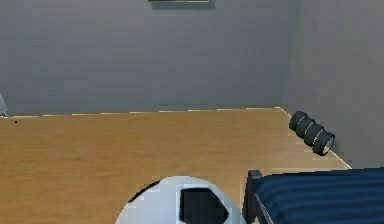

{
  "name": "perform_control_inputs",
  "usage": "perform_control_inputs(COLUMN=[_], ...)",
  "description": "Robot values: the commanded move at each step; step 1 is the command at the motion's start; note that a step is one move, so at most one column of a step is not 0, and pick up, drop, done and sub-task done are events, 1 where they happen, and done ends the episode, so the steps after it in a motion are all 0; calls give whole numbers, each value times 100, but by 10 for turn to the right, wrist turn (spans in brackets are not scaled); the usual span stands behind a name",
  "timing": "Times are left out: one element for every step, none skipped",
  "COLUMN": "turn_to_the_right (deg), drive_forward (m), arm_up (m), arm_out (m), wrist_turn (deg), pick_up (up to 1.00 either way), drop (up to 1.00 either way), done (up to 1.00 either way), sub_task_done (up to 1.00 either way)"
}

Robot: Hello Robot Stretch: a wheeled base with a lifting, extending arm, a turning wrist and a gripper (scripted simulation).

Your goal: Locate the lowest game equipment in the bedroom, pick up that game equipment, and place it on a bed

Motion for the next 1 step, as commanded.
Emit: perform_control_inputs(turn_to_the_right=[0], drive_forward=[0], arm_up=[0], arm_out=[48], wrist_turn=[0], pick_up=[0], drop=[0], done=[0], sub_task_done=[0])
